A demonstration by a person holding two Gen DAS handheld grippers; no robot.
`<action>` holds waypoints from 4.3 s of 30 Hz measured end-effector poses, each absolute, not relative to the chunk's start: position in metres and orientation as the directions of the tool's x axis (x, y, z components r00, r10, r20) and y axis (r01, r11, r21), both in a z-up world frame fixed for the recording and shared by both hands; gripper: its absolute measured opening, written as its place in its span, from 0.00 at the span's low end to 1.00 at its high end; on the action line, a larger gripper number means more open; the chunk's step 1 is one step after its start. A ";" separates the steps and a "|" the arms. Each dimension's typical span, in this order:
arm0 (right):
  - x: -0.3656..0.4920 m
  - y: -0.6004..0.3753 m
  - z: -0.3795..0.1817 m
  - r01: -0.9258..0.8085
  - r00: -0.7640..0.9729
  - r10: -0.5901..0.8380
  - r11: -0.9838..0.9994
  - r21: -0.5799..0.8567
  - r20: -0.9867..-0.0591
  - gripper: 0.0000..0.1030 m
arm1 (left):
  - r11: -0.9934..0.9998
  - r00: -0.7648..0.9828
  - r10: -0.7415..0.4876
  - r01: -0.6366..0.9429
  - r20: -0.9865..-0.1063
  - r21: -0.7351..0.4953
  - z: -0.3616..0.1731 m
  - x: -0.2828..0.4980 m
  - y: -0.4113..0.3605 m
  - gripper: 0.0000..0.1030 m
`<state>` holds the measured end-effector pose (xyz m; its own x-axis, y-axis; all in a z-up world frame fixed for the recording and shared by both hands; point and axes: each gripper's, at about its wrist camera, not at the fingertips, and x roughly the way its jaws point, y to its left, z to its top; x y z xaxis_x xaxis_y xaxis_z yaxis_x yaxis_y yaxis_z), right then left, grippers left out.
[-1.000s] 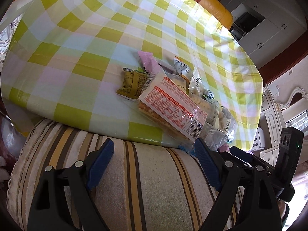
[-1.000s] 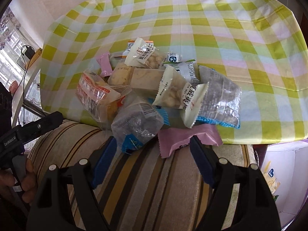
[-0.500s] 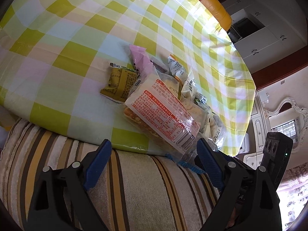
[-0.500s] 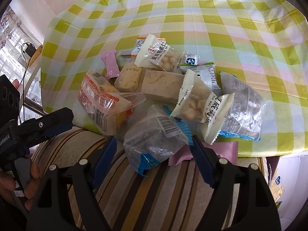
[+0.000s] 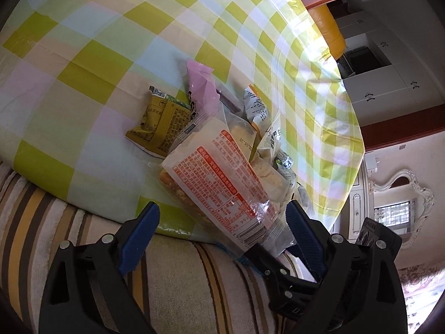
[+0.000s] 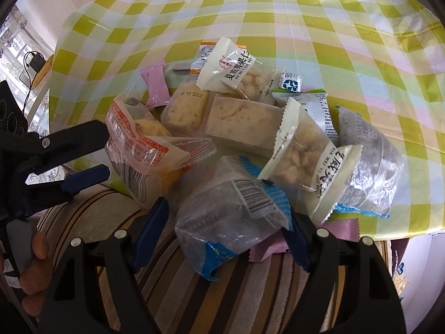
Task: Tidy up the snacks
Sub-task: 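Grasp the clear blue-trimmed bag with the right tool while the left tool grasps the red-printed bread bag, then carry both bags over the white box and open both tools to release them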
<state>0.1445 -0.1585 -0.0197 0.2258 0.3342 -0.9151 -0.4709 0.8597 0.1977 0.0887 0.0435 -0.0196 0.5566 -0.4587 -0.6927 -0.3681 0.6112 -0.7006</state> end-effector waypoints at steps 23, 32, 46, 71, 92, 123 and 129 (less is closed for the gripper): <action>0.134 -0.162 -0.008 -0.475 0.239 0.390 0.846 0.243 -0.889 0.50 | 0.468 0.563 -0.483 -0.481 -0.671 -0.741 -0.034 0.098 0.037 0.46; 0.121 -0.167 0.005 -0.481 0.265 0.411 0.840 0.249 -0.872 0.50 | 0.489 0.622 -0.467 -0.410 -0.628 -0.770 -0.013 0.082 0.038 0.44; 0.106 -0.180 0.026 -0.480 0.326 0.435 0.841 0.250 -0.840 0.50 | 0.544 0.698 -0.375 -0.367 -0.610 -0.755 0.019 0.061 0.053 0.44; 0.121 -0.295 0.057 -0.252 0.503 0.276 0.953 0.166 -0.819 0.50 | 0.677 0.621 -0.517 -0.124 -0.589 -0.726 0.047 0.088 -0.046 0.44; 0.115 -0.432 0.023 0.070 0.502 0.006 0.996 0.047 -0.865 0.50 | 0.741 0.346 -0.666 0.206 -0.661 -0.639 0.028 0.122 -0.227 0.44; 0.103 -0.503 -0.025 0.261 0.424 -0.096 0.965 0.020 -0.901 0.69 | 0.726 0.176 -0.679 0.304 -0.712 -0.617 -0.001 0.135 -0.308 0.72; 0.106 -0.494 -0.012 0.256 0.453 -0.097 0.966 0.025 -0.886 0.75 | 0.745 0.240 -0.664 0.295 -0.708 -0.599 0.009 0.133 -0.295 0.73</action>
